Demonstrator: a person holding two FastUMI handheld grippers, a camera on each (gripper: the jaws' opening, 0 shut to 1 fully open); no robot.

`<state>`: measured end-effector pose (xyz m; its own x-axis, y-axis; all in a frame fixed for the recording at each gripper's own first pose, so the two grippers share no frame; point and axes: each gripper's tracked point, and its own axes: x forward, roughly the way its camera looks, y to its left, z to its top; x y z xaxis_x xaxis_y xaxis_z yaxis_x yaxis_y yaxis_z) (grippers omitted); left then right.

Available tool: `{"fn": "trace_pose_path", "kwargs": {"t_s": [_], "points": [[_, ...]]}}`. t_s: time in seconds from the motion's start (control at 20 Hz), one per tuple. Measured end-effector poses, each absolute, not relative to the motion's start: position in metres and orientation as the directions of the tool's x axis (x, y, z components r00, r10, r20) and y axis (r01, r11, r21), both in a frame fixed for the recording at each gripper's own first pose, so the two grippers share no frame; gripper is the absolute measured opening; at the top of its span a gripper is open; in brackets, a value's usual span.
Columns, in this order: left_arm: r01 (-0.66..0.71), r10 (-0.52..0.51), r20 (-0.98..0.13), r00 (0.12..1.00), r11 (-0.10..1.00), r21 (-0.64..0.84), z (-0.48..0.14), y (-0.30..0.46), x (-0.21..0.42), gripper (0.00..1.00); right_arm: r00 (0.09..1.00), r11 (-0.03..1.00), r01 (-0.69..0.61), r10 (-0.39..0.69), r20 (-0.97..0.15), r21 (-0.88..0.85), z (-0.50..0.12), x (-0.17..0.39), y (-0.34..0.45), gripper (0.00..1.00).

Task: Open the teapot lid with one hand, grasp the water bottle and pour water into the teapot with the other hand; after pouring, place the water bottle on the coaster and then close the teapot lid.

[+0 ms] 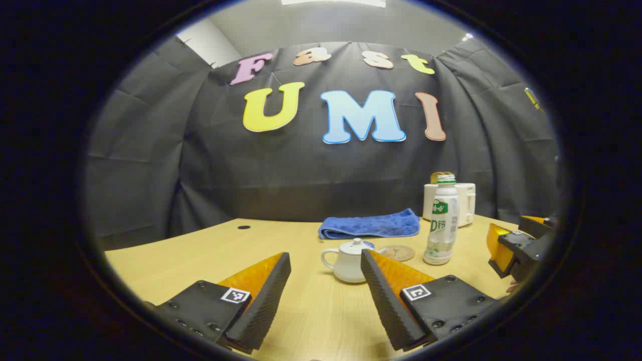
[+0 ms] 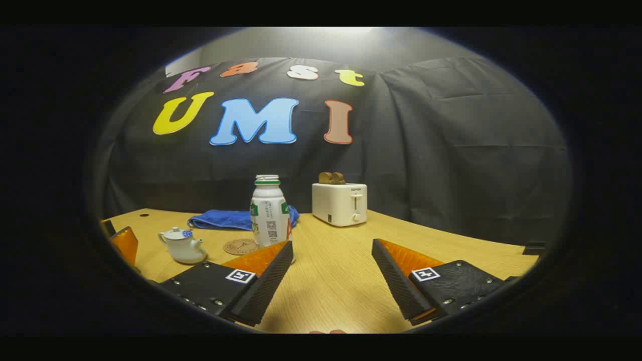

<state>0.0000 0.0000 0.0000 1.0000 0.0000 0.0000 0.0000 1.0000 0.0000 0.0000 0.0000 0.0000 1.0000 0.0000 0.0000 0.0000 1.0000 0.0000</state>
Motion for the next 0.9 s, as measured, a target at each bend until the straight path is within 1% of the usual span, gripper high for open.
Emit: {"fn": "trace_pose_path", "kwargs": {"t_s": [0.1, 0.15, 0.25, 0.35, 0.5, 0.6, 0.8, 0.9], "points": [[0.008, -0.008, -0.003, 1.0, 1.0, -0.008, 0.002, -0.006, 0.004, 1.0, 0.991, 0.991, -0.136, 0.136, -0.002, -0.007, 0.0, -0.001, 0.022, 0.98], [0.029, -0.029, -0.019, 0.999, 0.999, -0.021, -0.001, -0.013, 0.004, 1.0, 0.983, 0.983, -0.183, 0.183, -0.012, -0.003, -0.002, -0.002, 0.027, 0.97], [0.055, -0.057, -0.056, 0.997, 0.998, -0.033, -0.003, -0.021, 0.003, 1.0, 0.972, 0.973, -0.231, 0.232, -0.04, 0.027, -0.004, -0.007, 0.029, 0.97], [0.064, -0.066, -0.056, 0.996, 0.997, -0.03, 0.008, -0.023, 0.002, 1.0, 0.968, 0.968, -0.246, 0.248, -0.038, 0.053, 0.006, -0.011, 0.026, 0.97], [0.062, -0.063, -0.019, 0.998, 0.998, -0.023, 0.037, -0.02, -0.001, 1.0, 0.967, 0.967, -0.254, 0.254, 0.0, 0.021, 0.037, -0.015, 0.022, 0.97], [0.053, -0.053, -0.012, 0.999, 0.998, -0.015, 0.049, -0.019, 0.001, 1.0, 0.96, 0.96, -0.281, 0.28, 0.007, 0.024, 0.052, -0.017, 0.027, 0.97], [0.064, -0.064, -0.014, 0.998, 0.998, -0.031, 0.055, -0.025, 0.006, 1.0, 0.933, 0.933, -0.359, 0.359, 0.007, 0.017, 0.061, -0.011, 0.039, 0.97], [0.065, -0.065, -0.014, 0.998, 0.997, -0.029, 0.055, -0.027, 0.008, 1.0, 0.931, 0.931, -0.364, 0.365, -0.009, 0.019, 0.057, -0.004, 0.034, 0.97]]}}
